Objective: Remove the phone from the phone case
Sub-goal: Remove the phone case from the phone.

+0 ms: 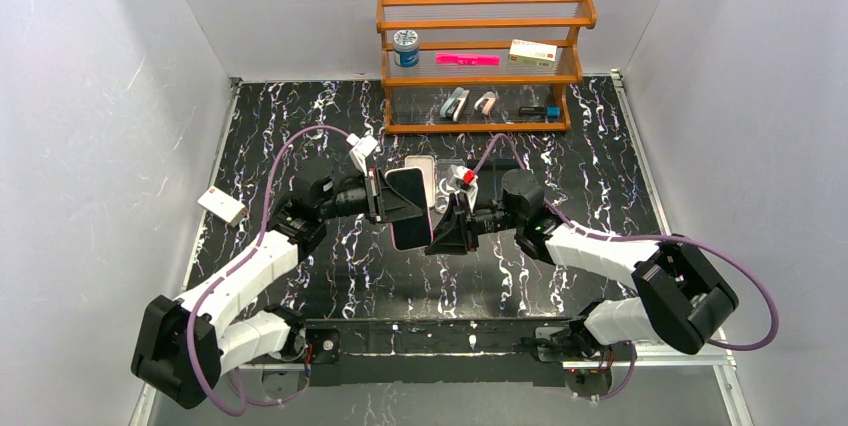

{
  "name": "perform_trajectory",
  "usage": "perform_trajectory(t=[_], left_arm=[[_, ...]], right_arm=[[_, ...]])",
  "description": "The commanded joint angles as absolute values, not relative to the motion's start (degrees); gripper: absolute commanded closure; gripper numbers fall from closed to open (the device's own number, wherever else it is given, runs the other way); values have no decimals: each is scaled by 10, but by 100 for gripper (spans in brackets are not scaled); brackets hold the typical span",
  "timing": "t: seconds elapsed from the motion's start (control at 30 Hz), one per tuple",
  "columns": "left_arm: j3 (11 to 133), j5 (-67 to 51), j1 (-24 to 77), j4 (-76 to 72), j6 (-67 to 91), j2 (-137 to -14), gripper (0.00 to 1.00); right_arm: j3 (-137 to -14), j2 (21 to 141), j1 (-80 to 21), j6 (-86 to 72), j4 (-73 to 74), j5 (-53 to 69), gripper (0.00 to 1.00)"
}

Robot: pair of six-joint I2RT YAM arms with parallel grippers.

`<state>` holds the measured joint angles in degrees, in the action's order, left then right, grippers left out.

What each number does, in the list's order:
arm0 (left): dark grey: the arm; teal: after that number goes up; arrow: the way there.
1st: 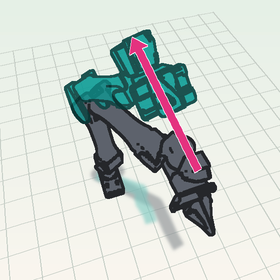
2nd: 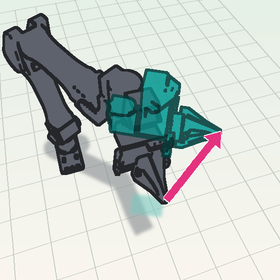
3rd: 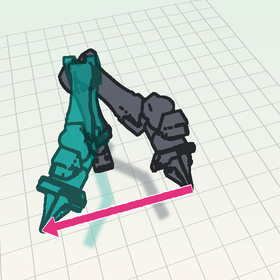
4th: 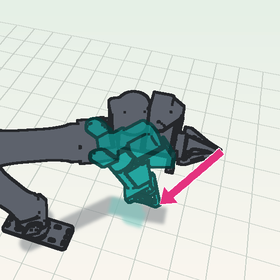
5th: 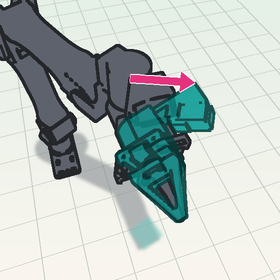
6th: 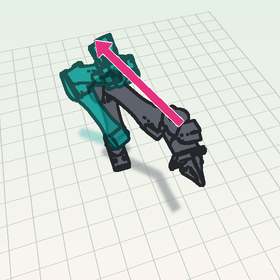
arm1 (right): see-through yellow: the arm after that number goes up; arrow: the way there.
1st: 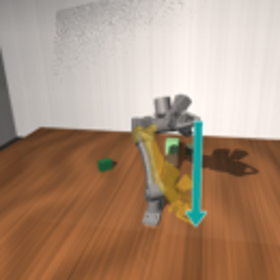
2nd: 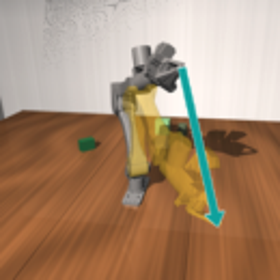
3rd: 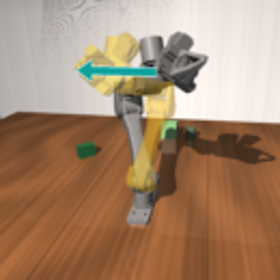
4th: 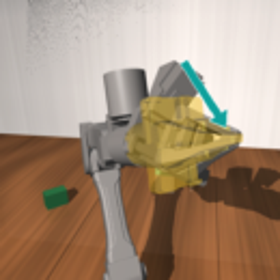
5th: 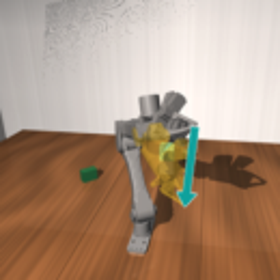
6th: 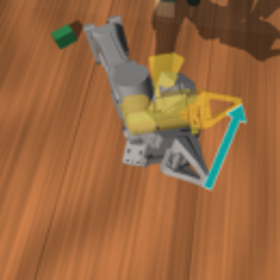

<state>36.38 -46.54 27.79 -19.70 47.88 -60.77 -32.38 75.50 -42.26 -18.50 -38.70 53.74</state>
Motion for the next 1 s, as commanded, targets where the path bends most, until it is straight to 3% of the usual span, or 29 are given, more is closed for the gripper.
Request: perform_trajectory(t=[0.0,0.43,0.8,0.83,0.97], left_arm=[[389,-522,282,-237,511,-606,100],[363,-556,282,-327,574,-608,100],[356,-550,282,-328,560,-604,100],[355,-548,282,-328,556,-603,100],[347,-514,282,-328,541,-592,100]], right_arm=[[-362,766,-422,-127,-408,554,98],[-446,808,-422,-3,-255,514,99],[-444,804,-422,-80,-281,423,99],[-439,797,-422,-95,-290,416,97],[-408,769,-422,-165,-334,375,68]])
